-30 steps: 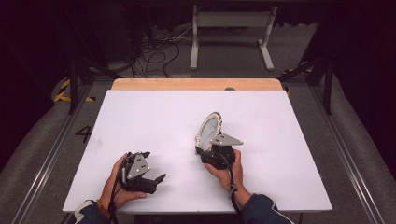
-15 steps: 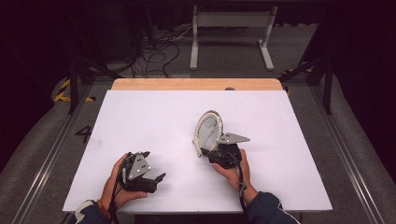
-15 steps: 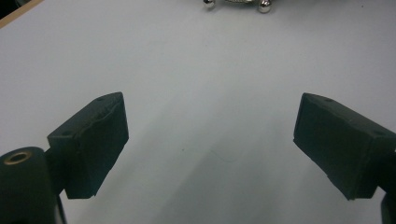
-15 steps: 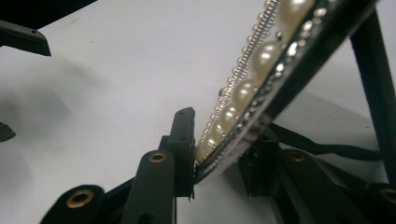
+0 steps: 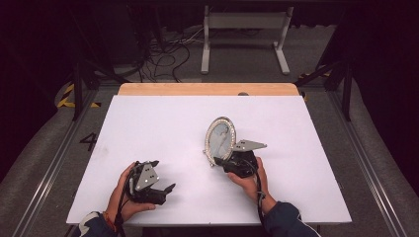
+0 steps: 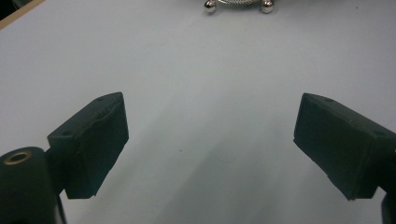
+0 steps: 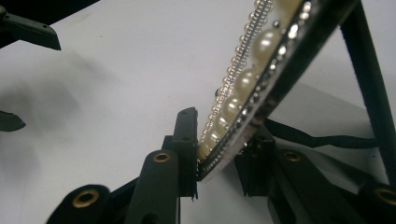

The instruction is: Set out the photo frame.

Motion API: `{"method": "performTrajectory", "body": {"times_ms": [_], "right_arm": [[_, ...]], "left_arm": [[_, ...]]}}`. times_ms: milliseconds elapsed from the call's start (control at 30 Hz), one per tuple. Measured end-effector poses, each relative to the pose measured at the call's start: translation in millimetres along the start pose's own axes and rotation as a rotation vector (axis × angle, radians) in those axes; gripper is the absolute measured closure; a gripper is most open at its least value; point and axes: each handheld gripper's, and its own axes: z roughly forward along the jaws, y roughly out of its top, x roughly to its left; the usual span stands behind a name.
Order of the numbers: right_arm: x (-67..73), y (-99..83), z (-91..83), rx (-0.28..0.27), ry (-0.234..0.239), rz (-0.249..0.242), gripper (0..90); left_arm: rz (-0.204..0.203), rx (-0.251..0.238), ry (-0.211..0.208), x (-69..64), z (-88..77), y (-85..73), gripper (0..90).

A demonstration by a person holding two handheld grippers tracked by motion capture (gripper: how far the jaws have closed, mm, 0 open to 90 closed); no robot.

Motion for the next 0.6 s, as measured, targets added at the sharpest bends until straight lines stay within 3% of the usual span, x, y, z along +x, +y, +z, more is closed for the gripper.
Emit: {"method": "performTrajectory", "body": {"times_ms": [367, 500, 600], "right_arm": [[-0.5, -1.7, 9.0, -0.050, -0.039, 0.028, 58.9], [-0.9, -3.2, 14.9, -0.054, -0.045, 0.053, 59.9], [0.5, -4.1, 16.4, -0.065, -0.024, 0.064, 68.8]], "left_arm": [[0.011, 0.009, -0.006, -0.8, 2.0, 0.1, 10.6], [0.015, 0.014, -0.011, -1.2, 3.2, 0.2, 10.6], [0.018, 0.020, -0.015, -1.4, 4.2, 0.0, 10.6]]}}
